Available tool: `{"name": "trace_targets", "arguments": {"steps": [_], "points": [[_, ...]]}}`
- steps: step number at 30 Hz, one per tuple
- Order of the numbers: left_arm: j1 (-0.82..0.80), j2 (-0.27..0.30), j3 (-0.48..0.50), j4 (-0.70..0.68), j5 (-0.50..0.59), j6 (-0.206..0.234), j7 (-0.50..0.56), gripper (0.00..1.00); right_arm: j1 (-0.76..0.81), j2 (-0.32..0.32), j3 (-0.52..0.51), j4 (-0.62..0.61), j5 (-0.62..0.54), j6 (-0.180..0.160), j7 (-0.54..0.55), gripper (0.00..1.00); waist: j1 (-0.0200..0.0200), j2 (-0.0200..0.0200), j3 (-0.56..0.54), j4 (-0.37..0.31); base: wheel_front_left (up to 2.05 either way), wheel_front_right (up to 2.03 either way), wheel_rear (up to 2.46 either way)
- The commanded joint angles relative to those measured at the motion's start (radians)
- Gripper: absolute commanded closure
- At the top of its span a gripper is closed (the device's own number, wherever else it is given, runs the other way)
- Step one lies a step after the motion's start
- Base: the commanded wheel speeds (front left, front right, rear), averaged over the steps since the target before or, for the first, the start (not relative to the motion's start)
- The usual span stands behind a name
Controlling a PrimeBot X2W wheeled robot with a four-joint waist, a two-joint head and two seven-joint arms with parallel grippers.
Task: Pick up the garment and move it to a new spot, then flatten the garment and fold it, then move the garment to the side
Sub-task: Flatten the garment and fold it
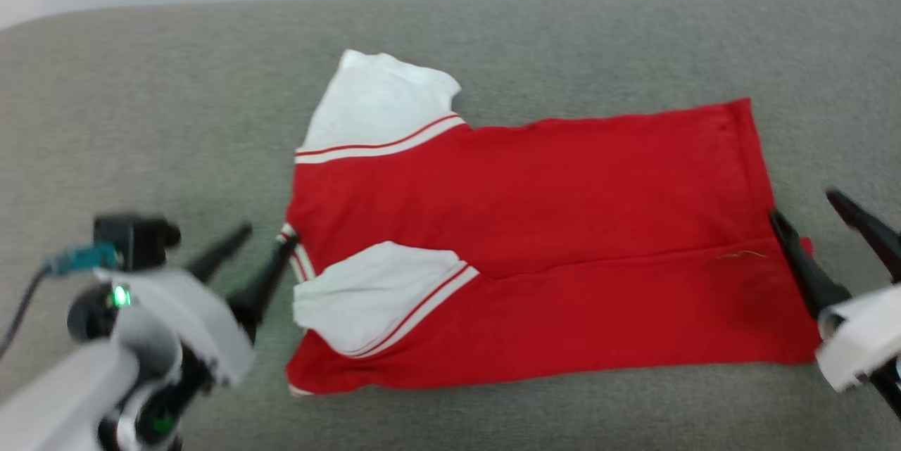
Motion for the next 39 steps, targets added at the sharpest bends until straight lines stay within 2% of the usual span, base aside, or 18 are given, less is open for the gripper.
{"name": "trace_targets", "arguments": {"steps": [1,4,9,14,18,22,27,29,32,33,34,35,36,39], "points": [[-0.029,-0.018,0.010,0.019,0.012,0.000,-0.014,0.00,-0.027,0.021,0.002,0.001,-0.006,-0.002,-0.023,0.00,0.0000,-0.0001,0.031,-0.037,0.00,0.00,0.00],[-0.126,-0.051,0.017,0.104,0.075,-0.002,-0.036,0.00,-0.079,0.080,0.009,0.012,-0.026,-0.002,-0.088,0.00,0.0000,-0.0001,0.060,-0.077,0.00,0.00,0.00],[-0.312,-0.120,0.062,0.296,0.092,-0.032,-0.041,0.00,-0.154,0.176,0.006,0.039,-0.016,-0.002,-0.193,0.00,0.0000,-0.0001,0.119,-0.156,0.00,0.00,0.00],[-0.505,-0.153,0.043,0.501,0.146,-0.075,0.032,0.00,-0.192,0.223,0.033,0.078,0.002,-0.002,-0.280,0.00,0.0000,-0.0001,0.172,-0.230,0.00,0.00,0.00],[-0.619,-0.166,-0.008,0.658,0.158,-0.111,0.210,0.00,-0.198,0.235,0.051,0.125,0.023,-0.002,-0.313,0.00,0.0000,-0.0001,0.197,-0.271,0.00,0.00,0.00],[-0.710,-0.184,-0.017,0.775,0.109,-0.117,0.416,0.00,-0.205,0.223,0.081,0.161,0.042,-0.002,-0.315,0.00,0.0000,-0.0001,0.207,-0.300,0.00,0.00,0.00],[-0.794,-0.180,-0.061,0.847,0.091,-0.143,0.663,0.00,-0.217,0.210,0.102,0.182,0.058,-0.002,-0.317,0.00,0.0000,-0.0001,0.219,-0.312,0.00,0.00,0.00],[-0.809,-0.179,-0.081,0.866,0.094,-0.153,0.734,0.00,-0.221,0.206,0.113,0.185,0.062,-0.002,-0.315,0.00,0.0000,-0.0001,0.225,-0.314,0.00,0.00,0.00],[-0.829,-0.184,-0.100,0.886,0.107,-0.164,0.776,0.00,-0.228,0.197,0.122,0.188,0.069,-0.002,-0.310,0.00,0.0000,-0.0001,0.235,-0.312,0.00,0.00,0.00],[-0.834,-0.189,-0.101,0.892,0.106,-0.167,0.784,0.04,-0.237,0.193,0.128,0.188,0.068,-0.002,-0.308,0.00,0.0000,-0.0001,0.238,-0.311,0.00,0.00,0.00],[-0.837,-0.194,-0.103,0.897,0.105,-0.170,0.789,0.25,-0.251,0.188,0.134,0.188,0.067,-0.002,-0.303,0.00,0.0000,-0.0001,0.239,-0.310,0.00,0.00,0.00],[-0.838,-0.201,-0.107,0.901,0.103,-0.176,0.800,0.71,-0.266,0.180,0.143,0.188,0.063,-0.002,-0.293,0.00,0.0000,-0.0001,0.241,-0.308,0.00,0.00,0.00],[-0.839,-0.208,-0.108,0.906,0.097,-0.182,0.810,1.00,-0.282,0.173,0.156,0.194,0.064,-0.002,-0.273,0.00,0.0000,-0.0001,0.243,-0.305,0.00,0.00,0.00],[-0.855,-0.225,-0.121,0.908,0.112,-0.197,0.812,1.00,-0.374,0.147,0.197,0.227,0.071,-0.002,-0.191,0.00,0.0000,-0.0001,0.250,-0.293,0.00,0.00,0.00]]}}
